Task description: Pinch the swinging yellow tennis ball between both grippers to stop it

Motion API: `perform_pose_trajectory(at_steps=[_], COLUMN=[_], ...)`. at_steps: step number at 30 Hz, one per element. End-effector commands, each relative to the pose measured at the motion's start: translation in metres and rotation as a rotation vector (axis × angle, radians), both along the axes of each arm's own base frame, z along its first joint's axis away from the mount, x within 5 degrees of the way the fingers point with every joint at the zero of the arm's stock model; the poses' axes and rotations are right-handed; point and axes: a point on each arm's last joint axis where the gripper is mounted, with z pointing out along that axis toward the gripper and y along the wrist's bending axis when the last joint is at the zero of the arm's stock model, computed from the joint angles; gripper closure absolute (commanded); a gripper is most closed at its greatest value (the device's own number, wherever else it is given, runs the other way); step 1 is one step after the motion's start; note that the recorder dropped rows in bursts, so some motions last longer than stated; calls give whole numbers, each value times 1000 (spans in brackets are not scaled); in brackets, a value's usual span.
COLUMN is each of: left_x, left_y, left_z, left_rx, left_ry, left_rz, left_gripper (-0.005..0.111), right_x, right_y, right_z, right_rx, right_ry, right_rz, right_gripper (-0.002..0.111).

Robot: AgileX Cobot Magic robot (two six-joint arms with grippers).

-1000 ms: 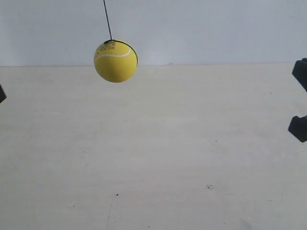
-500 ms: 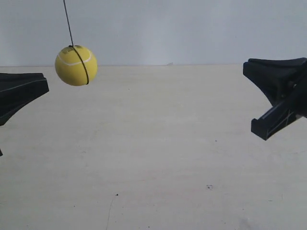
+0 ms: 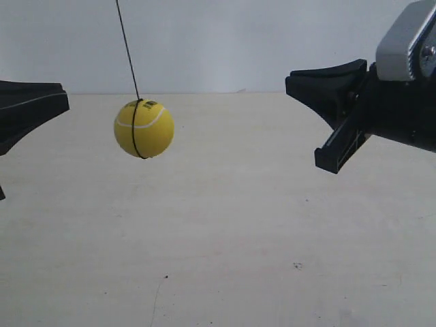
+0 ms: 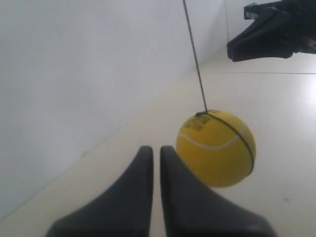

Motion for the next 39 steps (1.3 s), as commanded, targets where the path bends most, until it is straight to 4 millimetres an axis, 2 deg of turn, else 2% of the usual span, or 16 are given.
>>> perform_pose_trajectory(at_steps=[1,15,27,35,39], left_x=[8,29,33,33,36], left_y=[-1,-3,-3,-3,-3], left_z=[-3,-21,-30,-30,-37], left_rx=[19,-35,-5,0,8], left_ry=[40,123,149,145,162], left_rz=[-45,-171,-201,-203,-211], left_gripper=[102,102,102,102,102], right_x=[6,1,-5,7,19], right_y=[4,9,13,18,26], right_z=[-7,-6,-6,-27,-31], right_rx=[-10,15,33,44,60], right_ry=[30,14,17,81,114], right_rz=[44,134,214,253,372], right_gripper=[108,108,108,108,108])
